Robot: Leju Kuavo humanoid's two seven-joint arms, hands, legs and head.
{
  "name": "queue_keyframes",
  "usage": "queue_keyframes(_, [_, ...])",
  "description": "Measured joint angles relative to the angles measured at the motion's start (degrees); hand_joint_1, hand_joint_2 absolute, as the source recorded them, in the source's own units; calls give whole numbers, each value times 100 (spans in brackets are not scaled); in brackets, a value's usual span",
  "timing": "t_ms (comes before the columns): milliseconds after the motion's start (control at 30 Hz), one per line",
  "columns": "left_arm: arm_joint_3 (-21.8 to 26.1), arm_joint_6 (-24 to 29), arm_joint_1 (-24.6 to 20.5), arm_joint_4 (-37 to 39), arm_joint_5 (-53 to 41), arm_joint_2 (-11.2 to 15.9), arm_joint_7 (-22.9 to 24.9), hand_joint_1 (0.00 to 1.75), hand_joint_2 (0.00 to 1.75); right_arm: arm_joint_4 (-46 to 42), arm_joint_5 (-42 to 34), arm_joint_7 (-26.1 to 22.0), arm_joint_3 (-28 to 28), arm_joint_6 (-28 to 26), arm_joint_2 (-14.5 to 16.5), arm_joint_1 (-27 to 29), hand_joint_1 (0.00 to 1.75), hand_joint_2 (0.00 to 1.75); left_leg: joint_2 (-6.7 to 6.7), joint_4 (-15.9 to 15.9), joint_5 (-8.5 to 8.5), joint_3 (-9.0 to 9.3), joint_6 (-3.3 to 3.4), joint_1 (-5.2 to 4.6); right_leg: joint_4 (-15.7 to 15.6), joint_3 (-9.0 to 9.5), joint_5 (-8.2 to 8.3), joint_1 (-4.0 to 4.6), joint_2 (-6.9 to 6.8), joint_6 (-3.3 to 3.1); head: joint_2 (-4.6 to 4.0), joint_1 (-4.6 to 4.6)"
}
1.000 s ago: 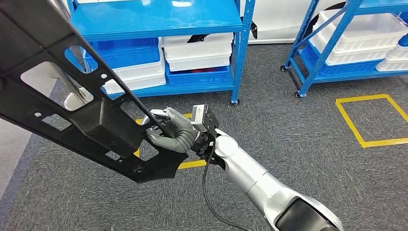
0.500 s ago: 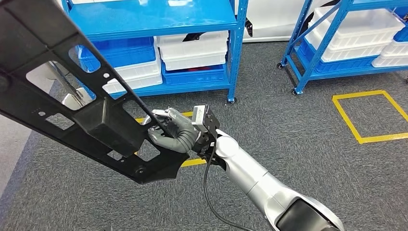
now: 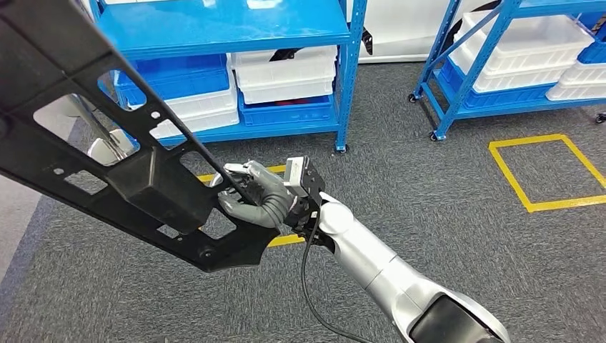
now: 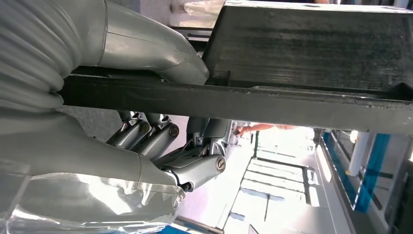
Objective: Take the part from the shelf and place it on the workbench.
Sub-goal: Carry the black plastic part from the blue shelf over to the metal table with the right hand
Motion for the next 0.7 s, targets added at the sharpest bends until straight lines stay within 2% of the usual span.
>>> queue_keyframes(67, [-4,0,-9,0,-8,-3,-3,0,175,-3,2,-3,-1,-1,-3,-15,175,175,23,-117,77,39,55,36,281,-125,-206,9,-11,47,0,2])
queue_keyframes(133, [-10,0,-18,0,-15,-4,-4,0,175,-1,4,-6,-1,-2,-14,-10,175,175,37,-131,97,22,77,32,967,-440,-562,-5,-21,76,0,1])
queue_keyframes(167, [-14,0,-19,0,-16,-5,-3,0,175,1,7,-7,-1,-3,-24,8,175,175,40,-121,97,9,77,31,1290,-590,-678,-10,-25,91,-1,1])
queue_keyframes(200, [-18,0,-17,0,-16,-5,-3,0,175,2,9,-6,-1,-3,-37,29,175,175,42,-108,95,-2,75,31,1458,-666,-699,-17,-27,104,-1,1])
queue_keyframes(233, [-21,0,-13,0,-15,-7,-4,0,175,2,13,-6,-1,-4,-49,44,175,175,43,-91,90,-9,70,31,1406,-630,-611,-26,-32,112,-1,1])
queue_keyframes(300, [-26,0,-8,0,-14,-14,-8,0,175,-5,17,-5,-1,-4,-65,49,175,175,44,-32,59,-18,38,34,732,-279,-263,-45,-66,112,0,1])
queue_keyframes(367, [-29,0,-16,0,-14,-20,-16,0,175,-17,21,-5,-1,-3,-73,43,175,175,46,55,16,-53,-20,10,132,20,-73,-38,-102,70,0,1])
queue_keyframes(400, [-30,-1,-21,0,-14,-19,-20,0,175,-24,23,-4,-1,-2,-78,43,175,175,50,81,2,-71,-48,-1,23,65,-69,-27,-105,38,0,1])
queue_keyframes(467, [-33,-3,-30,0,-14,-18,-21,0,175,-32,26,1,-1,-2,-86,38,175,175,61,85,-2,-83,-95,-6,21,50,-68,-18,-76,-31,0,-1])
queue_keyframes(533, [-36,-4,-38,0,-14,-18,-20,0,175,-37,27,9,-1,-3,-83,20,175,175,62,193,-96,-125,-148,7,1,48,-49,-36,-63,-94,0,-1])
queue_keyframes(600, [-38,-4,-42,0,-14,-18,-20,0,175,-43,27,11,-1,-4,-67,0,175,175,53,694,-402,-337,-203,22,-10,50,-39,-49,-58,-139,0,0])
queue_keyframes(667, [-38,-4,-35,0,-7,-18,-20,0,175,-43,28,15,1,-3,-58,3,175,175,52,1457,-736,-676,-233,32,-8,46,-39,-40,-48,-156,0,-1])
queue_keyframes(700, [-38,-4,-28,0,-2,-18,-20,0,175,-42,28,17,1,-2,-58,12,175,175,50,1690,-785,-787,-235,35,-6,45,-39,-35,-38,-158,0,-1])
